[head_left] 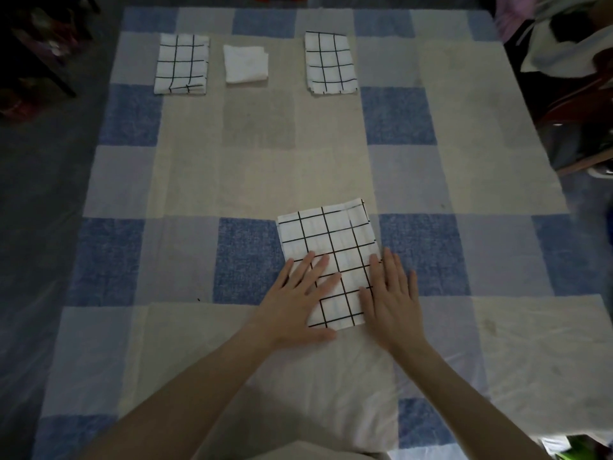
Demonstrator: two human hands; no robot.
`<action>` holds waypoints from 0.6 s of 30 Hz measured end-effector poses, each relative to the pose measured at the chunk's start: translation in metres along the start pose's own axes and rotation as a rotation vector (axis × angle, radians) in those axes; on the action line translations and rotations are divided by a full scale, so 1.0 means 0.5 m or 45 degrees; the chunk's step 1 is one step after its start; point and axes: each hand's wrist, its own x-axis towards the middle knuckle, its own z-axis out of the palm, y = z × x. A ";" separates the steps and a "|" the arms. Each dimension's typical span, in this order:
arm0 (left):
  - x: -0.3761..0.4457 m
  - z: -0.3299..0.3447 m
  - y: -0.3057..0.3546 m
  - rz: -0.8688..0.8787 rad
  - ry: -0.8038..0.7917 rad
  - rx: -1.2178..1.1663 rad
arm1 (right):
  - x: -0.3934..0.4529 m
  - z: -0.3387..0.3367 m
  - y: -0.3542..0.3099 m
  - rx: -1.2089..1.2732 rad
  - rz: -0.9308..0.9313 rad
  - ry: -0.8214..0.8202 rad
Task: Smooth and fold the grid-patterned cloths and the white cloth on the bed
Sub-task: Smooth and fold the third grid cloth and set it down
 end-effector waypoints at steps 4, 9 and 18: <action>0.000 -0.004 0.002 0.001 0.035 -0.014 | 0.037 -0.024 -0.085 0.172 -0.205 0.084; 0.003 0.002 0.001 -0.013 0.079 -0.023 | 0.112 -0.006 -0.112 0.149 -0.316 -0.033; 0.009 -0.028 0.013 -0.089 -0.024 -0.064 | 0.161 0.006 -0.043 0.046 -0.127 0.009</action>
